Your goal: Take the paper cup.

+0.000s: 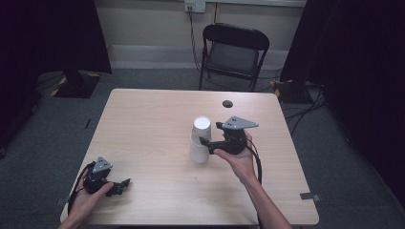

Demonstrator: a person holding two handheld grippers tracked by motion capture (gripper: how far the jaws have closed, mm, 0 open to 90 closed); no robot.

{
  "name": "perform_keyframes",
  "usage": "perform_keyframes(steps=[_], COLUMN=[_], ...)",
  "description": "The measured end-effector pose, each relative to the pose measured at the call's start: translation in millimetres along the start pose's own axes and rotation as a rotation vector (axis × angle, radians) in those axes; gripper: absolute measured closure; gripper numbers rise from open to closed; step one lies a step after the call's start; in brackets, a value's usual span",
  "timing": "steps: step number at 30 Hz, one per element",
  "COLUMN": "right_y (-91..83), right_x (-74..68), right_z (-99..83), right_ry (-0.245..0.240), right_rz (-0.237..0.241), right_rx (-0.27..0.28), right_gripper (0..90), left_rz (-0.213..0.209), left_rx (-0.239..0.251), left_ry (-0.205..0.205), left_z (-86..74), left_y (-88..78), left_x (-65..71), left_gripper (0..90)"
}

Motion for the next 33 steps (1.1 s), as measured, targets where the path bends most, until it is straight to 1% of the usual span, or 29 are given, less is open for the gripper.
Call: perform_keyframes(steps=[2,4,5,6,7,8,9,13,14,15,17,19,21,24,26,28,30,33], right_y=[4.4,8.0,13.8,13.8,15.8,21.3,21.3,32.4,32.4,33.9,34.1,34.8,35.7,36.7,36.1,35.5,35.9,36.2], right_x=[0.6,-0.5,-3.2,-3.2,-4.0,-5.2,-5.2,-2.5,-2.5,-1.9,-2.3,-3.0,-3.6,-3.1,-2.5,-2.7,-2.7,-3.1], right_z=[6.8,9.2,11.3,11.3,11.6,11.3,11.3,9.6,9.6,9.0,8.3,7.5,6.8,4.6,3.5,3.0,3.7,3.1], right_ry=[-0.01,-0.003,-0.012,-0.012,-0.016,-0.021,-0.021,-0.016,-0.016,-0.017,-0.019,-0.031,-0.015,-0.018,0.001,-0.002,0.012,0.01], right_rz=[0.007,0.023,0.035,0.035,0.038,0.042,0.042,0.034,0.034,0.036,0.036,0.032,0.036,0.035,0.045,0.041,0.044,0.041], right_rx=[0.018,0.017,0.014,0.014,0.012,0.007,0.007,0.007,0.007,0.012,0.011,0.007,0.012,0.007,0.014,0.013,0.023,0.022], right_gripper=[14.5,14.7,15.9,15.9,16.4,16.4,16.4,17.6,17.6,20.3,21.3,21.8,22.1,24.3,25.7,27.8,30.4,31.2], left_rz=[0.0,0.0,0.0,0.0,0.0,0.0,0.0,0.0,0.0,0.0,0.0,0.0,0.0,0.0,0.0,0.0,0.0,0.0], left_rx=[0.0,0.0,0.0,0.0,0.0,0.0,0.0,0.0,0.0,0.0,0.0,0.0,0.0,0.0,0.0,0.0,0.0,0.0], left_ry=[0.001,0.0,0.0,0.0,0.0,0.0,0.0,0.0,0.0,0.0,0.0,0.0,0.0,0.0,0.0,0.0,0.0,0.0], left_z=[0.0,0.0,0.0,0.0,0.0,0.0,0.0,0.0,0.0,0.0,0.0,0.0,0.0,0.0,0.0,0.0,0.0,0.0], left_y=[0.0,0.0,0.0,0.0,0.0,0.0,0.0,0.0,0.0,0.0,0.0,0.0,0.0,0.0,0.0,0.0,0.0,0.0], left_x=[0.0,0.0,0.0,0.0,0.0,0.0,0.0,0.0,0.0,0.0,0.0,0.0,0.0,0.0,0.0,0.0,0.0,0.0], left_gripper=[0.0,0.0,0.0,0.0,0.0,0.0,0.0,0.0,0.0,0.0,0.0,0.0,0.0,0.0,0.0,0.0,0.0,0.0])
Point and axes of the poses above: each handheld gripper's, and its own axes: y roughly forward along the jaws, z roughly out of its top, x roughly to its right, the point moved 6 cm from there along y, roughly forward along the jaws, and after that the axes turned 6 degrees about x, right-handed, at the moved point
